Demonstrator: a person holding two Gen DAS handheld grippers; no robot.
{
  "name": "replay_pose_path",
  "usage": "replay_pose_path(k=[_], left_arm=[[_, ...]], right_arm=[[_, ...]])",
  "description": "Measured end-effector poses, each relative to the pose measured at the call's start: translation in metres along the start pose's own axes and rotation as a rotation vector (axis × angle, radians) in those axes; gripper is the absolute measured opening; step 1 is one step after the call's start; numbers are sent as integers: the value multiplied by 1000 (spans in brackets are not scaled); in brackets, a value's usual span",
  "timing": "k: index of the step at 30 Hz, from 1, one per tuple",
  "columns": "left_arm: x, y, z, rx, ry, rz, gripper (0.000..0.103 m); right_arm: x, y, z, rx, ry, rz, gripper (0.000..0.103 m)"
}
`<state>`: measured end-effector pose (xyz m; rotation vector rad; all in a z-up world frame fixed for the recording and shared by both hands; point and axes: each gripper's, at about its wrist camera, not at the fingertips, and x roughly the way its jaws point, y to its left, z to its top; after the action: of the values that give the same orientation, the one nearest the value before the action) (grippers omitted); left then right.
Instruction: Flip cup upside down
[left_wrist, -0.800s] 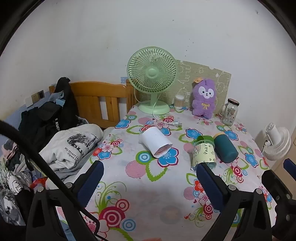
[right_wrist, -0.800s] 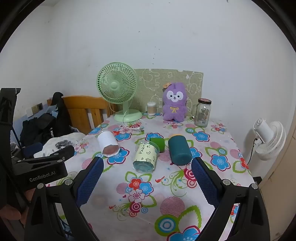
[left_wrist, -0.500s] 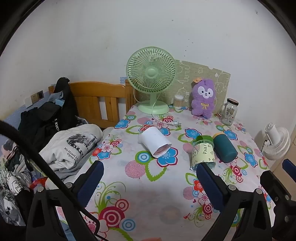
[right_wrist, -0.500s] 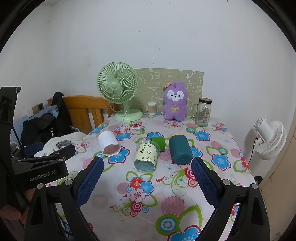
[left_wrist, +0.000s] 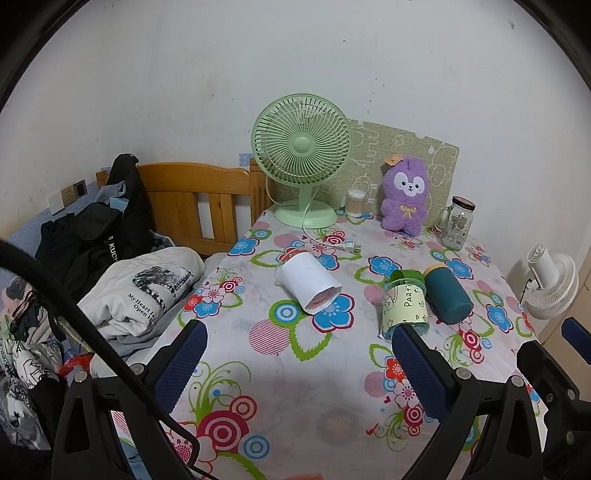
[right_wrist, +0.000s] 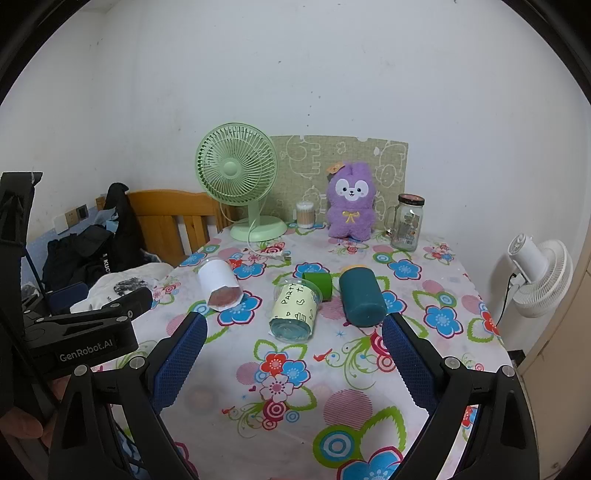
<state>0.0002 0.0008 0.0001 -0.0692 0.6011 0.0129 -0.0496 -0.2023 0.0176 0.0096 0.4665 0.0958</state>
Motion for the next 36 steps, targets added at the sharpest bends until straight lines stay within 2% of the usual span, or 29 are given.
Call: replay_pose_path(k=[36], left_arm=[[-1,-4,0,-2,-1,-2,101]], right_arm=[[1,12,-4,4,8,8,97]])
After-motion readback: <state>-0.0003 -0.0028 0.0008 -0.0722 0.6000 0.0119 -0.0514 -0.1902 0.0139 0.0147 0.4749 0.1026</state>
